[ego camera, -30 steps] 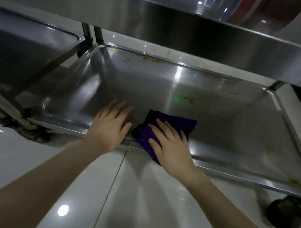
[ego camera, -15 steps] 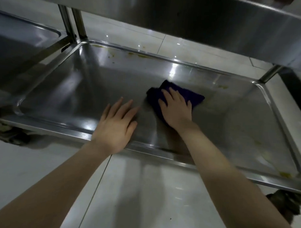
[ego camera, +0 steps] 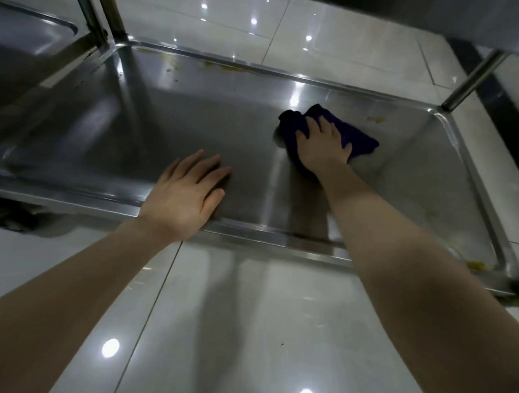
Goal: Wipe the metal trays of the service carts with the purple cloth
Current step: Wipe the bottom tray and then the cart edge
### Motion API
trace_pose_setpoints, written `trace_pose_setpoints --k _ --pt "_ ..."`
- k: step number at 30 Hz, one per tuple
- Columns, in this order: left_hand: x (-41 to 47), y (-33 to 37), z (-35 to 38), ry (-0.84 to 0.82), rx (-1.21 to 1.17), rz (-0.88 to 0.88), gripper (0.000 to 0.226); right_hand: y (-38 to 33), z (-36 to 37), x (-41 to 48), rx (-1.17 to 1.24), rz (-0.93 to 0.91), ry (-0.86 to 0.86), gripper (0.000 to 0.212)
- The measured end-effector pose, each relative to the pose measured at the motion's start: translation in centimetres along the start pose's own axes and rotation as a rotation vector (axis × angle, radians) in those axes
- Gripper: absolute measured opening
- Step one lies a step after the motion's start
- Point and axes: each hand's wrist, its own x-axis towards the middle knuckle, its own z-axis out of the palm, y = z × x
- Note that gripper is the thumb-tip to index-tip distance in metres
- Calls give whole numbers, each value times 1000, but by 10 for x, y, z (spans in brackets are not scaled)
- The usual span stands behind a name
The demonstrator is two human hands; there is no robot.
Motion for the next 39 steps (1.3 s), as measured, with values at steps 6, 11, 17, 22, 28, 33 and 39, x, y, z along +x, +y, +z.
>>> trace_pose_setpoints --k 6,11,17,22,28,33,39 --pt "7 0 -1 0 -34 -5 70 37 17 -107 -55 -206 51 51" --pt "44 31 0 80 -14 -93 43 76 11 -193 -81 -187 50 54" --pt "47 97 37 57 -134 -20 48 77 -11 -58 -74 -63 41 52" --pt "48 94 35 90 -121 -27 49 79 -30 14 17 72 -10 55" --pt "42 96 35 44 -31 103 55 108 -6 -140 -47 -43 122 52" --pt "40 104 30 -13 15 212 61 129 -6 -172 -75 1 118 52" --pt "39 106 28 -92 14 183 71 140 -44 -25 11 100 101 52"
